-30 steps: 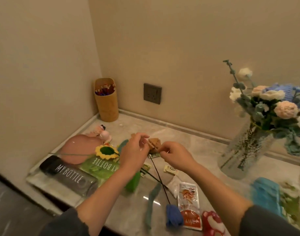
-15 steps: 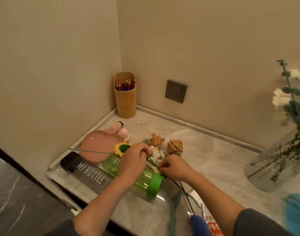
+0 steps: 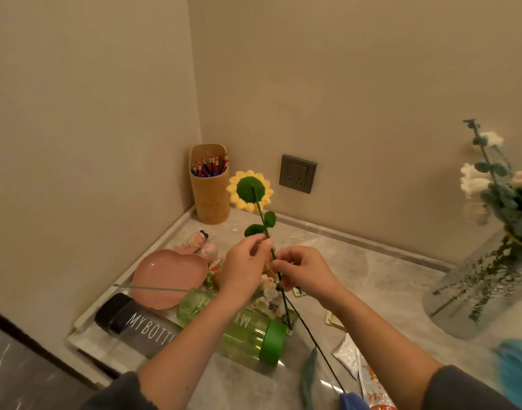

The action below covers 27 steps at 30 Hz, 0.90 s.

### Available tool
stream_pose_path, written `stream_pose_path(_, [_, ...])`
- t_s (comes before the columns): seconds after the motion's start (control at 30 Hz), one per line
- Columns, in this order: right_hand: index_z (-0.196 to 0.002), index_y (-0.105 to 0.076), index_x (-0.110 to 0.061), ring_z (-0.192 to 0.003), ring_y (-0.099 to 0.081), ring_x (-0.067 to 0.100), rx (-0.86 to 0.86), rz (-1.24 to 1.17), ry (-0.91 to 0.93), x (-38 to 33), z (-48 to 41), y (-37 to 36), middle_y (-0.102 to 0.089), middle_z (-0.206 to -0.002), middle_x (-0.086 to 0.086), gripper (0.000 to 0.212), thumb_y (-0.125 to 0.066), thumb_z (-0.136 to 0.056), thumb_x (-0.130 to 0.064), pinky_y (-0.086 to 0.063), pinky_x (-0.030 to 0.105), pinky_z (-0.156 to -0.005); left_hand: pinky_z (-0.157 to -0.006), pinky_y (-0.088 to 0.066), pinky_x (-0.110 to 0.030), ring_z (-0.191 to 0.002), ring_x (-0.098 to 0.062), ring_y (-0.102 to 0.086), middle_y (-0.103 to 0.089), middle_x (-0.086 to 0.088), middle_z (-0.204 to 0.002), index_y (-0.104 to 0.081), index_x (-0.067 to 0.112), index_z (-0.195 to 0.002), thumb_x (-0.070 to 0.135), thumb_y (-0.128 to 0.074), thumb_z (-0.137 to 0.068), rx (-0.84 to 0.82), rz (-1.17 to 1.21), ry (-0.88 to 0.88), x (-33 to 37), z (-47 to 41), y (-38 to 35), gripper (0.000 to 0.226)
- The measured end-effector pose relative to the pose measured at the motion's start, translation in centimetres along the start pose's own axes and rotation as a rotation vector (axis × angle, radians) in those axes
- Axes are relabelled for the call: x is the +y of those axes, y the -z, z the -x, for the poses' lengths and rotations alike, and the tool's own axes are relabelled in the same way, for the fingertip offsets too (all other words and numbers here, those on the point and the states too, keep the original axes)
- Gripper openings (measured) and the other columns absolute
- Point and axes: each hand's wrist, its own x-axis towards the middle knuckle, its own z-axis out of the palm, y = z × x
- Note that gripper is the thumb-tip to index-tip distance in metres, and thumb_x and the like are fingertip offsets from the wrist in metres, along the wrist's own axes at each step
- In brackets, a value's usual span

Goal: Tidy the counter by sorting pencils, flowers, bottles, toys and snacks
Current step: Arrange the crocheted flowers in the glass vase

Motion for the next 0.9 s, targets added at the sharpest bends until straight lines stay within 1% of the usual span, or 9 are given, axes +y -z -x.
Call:
stream_pose_path(0.07, [-0.094, -0.071, -0.002, -0.058, -0.064, 0.016, 0.004, -0.017, -0.006, 0.1, 0.1, 0.1, -0.072, -0.076, 0.007, 0.009, -0.066, -0.089, -0.008, -0.056, 0.025, -0.055, -0.072, -0.056, -0.031, -0.080, -0.004, -0.067, -0.072, 0.012, -0.085, -0.069, 0.031, -0.093, 0.033, -0.055, -0.094, -0.018, 0.121, -0.010, 0.7, -0.5, -0.4, 0.014])
stream_pose_path(0.13, [-0.098, -0.071, -0.003, -0.060, -0.066, 0.015, -0.006, -0.023, -0.023, 0.3, 0.2, 0.7, -0.073, -0.081, 0.009, 0.011, -0.067, -0.089, -0.007, -0.057, 0.025, -0.057, -0.066, -0.057, -0.029, -0.075, -0.008, -0.068, -0.072, 0.008, -0.080, -0.068, 0.032, -0.083, 0.027, -0.057, -0.093, -0.033, 0.184, -0.016, 1.1, -0.8, -0.9, 0.016])
stream_pose_path(0.23, [-0.098, -0.072, -0.011, -0.066, -0.070, 0.015, -0.078, 0.032, -0.106, 1.1, 0.3, 1.9, -0.074, -0.083, 0.006, 0.011, -0.069, -0.088, -0.010, -0.057, 0.023, -0.058, -0.068, -0.059, -0.031, -0.076, -0.013, -0.068, -0.071, 0.003, -0.079, -0.067, 0.029, -0.086, 0.023, -0.055, -0.096, -0.057, 0.273, 0.017, 1.4, -1.3, -1.6, 0.017])
stream_pose_path(0.4, [-0.101, -0.067, -0.014, -0.068, -0.073, 0.018, -0.264, 0.618, -0.429, 4.8, 0.8, 2.2, -0.073, -0.087, 0.008, 0.020, -0.070, -0.086, -0.027, -0.061, 0.030, -0.058, -0.059, -0.054, -0.026, -0.059, -0.010, -0.059, -0.059, 0.002, -0.068, -0.063, 0.014, -0.096, 0.012, -0.043, -0.101, -0.105, 0.482, 0.080, 2.3, -2.3, -2.4, 0.020])
stream_pose_path(0.47, [-0.099, -0.069, -0.015, -0.061, -0.069, 0.014, -0.309, 0.723, -0.494, 6.0, 1.1, 1.5, -0.073, -0.082, 0.004, 0.023, -0.071, -0.083, -0.031, -0.059, 0.029, -0.053, -0.054, -0.051, -0.026, -0.055, -0.009, -0.054, -0.053, 0.001, -0.068, -0.060, 0.013, -0.096, 0.011, -0.040, -0.102, -0.127, 0.520, 0.077, 2.6, -2.5, -2.7, 0.021])
stream_pose_path(0.53, [-0.083, -0.072, -0.019, -0.054, -0.063, 0.011, -0.313, 0.762, -0.474, 6.5, 1.2, 1.1, -0.069, -0.069, -0.002, 0.007, -0.068, -0.080, -0.024, -0.050, 0.023, -0.045, -0.050, -0.047, -0.026, -0.053, -0.010, -0.049, -0.050, 0.001, -0.068, -0.059, 0.013, -0.096, 0.012, -0.038, -0.102, -0.135, 0.515, 0.069, 2.7, -2.6, -2.9, 0.022])
stream_pose_path(0.6, [-0.070, -0.068, -0.020, -0.050, -0.058, 0.010, -0.283, 0.727, -0.440, 6.1, 1.1, 1.3, -0.063, -0.056, -0.006, 0.012, -0.064, -0.081, -0.019, -0.044, 0.020, -0.042, -0.045, -0.043, -0.024, -0.051, -0.008, -0.044, -0.048, 0.001, -0.069, -0.056, 0.014, -0.096, 0.014, -0.036, -0.103, -0.125, 0.490, 0.062, 2.6, -2.8, -2.9, 0.022])
stream_pose_path(0.73, [-0.088, -0.071, -0.005, -0.048, -0.053, 0.010, -0.106, 0.452, -0.393, 4.0, 0.7, 3.1, -0.067, -0.061, -0.004, 0.021, -0.060, -0.092, -0.024, -0.044, 0.024, -0.046, -0.039, -0.032, -0.022, -0.046, -0.008, -0.037, -0.047, 0.000, -0.068, -0.052, 0.015, -0.095, 0.017, -0.032, -0.103, -0.101, 0.448, 0.071, 2.6, -3.4, -2.9, 0.021])
stream_pose_path(0.9, [-0.094, -0.073, -0.016, -0.046, -0.050, 0.006, 0.145, 0.201, -0.287, -0.4, -0.1, 5.7, -0.065, -0.059, -0.004, 0.019, -0.058, -0.095, -0.026, -0.039, 0.018, -0.040, -0.043, -0.031, -0.022, -0.049, -0.008, -0.037, -0.046, 0.000, -0.068, -0.051, 0.013, -0.104, 0.023, -0.032, -0.104, -0.109, 0.433, 0.078, 3.8, -3.8, -3.5, 0.022])
